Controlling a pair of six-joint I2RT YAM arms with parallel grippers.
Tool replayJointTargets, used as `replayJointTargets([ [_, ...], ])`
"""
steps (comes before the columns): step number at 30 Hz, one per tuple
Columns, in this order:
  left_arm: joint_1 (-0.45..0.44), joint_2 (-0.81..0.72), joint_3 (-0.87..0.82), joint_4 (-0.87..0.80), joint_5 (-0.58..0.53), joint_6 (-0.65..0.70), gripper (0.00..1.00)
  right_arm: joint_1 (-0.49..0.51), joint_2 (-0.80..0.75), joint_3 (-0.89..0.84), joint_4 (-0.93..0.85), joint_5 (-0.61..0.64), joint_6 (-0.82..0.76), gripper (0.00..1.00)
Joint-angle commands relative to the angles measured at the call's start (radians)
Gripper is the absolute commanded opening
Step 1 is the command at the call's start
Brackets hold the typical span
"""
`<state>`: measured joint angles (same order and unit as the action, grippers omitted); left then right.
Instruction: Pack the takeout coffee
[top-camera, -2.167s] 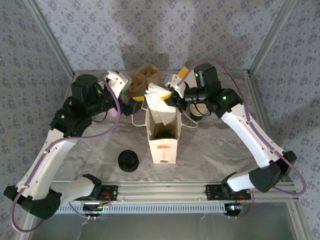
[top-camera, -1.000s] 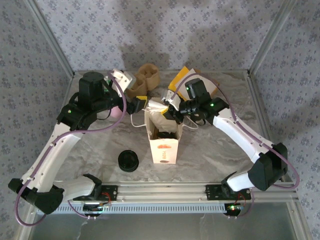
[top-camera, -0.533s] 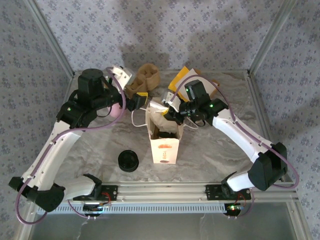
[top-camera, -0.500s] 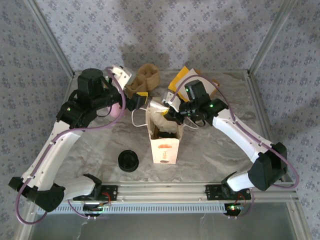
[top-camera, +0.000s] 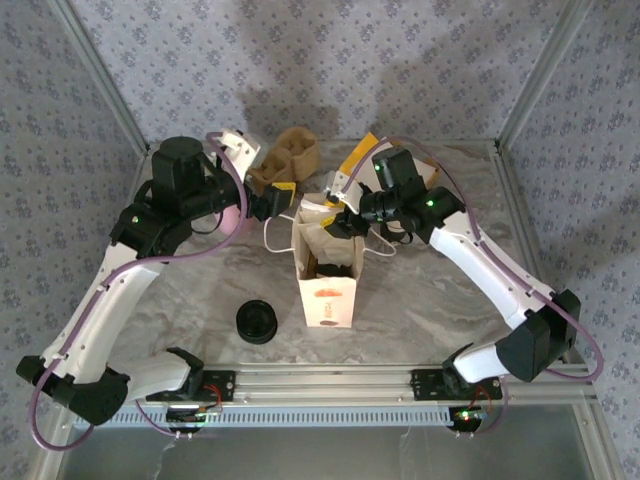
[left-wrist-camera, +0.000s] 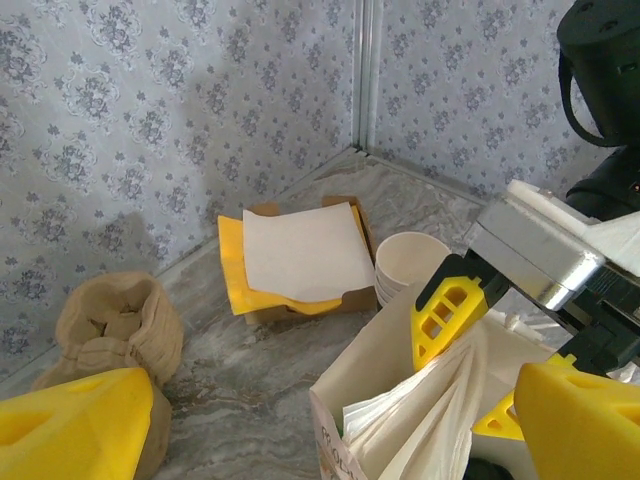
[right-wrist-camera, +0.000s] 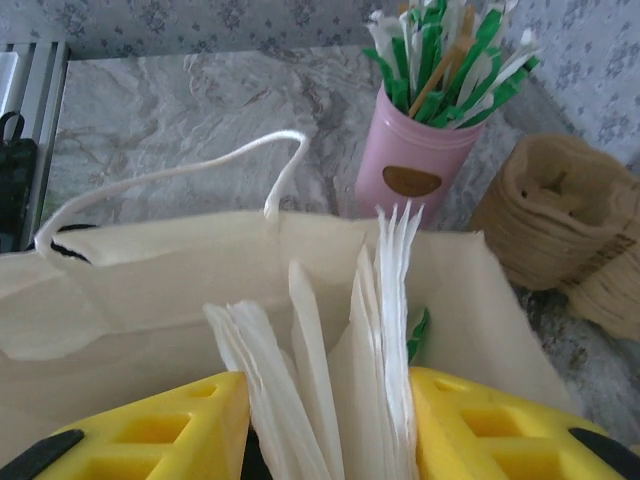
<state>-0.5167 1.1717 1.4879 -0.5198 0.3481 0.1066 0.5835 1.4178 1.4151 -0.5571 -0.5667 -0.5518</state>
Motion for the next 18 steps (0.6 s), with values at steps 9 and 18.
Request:
replayJointTargets([
  [9, 0.006, -0.05, -0.016, 0.038, 0.005, 0.001, 0.93, 0.025, 0.018, 0.037, -0.066, 0.053, -0.01, 0.31],
  [18, 0.012, -0.06, -0.031, 0.037, 0.0, 0.016, 0.94, 0.03, 0.04, 0.009, -0.049, 0.074, -0.007, 0.27],
])
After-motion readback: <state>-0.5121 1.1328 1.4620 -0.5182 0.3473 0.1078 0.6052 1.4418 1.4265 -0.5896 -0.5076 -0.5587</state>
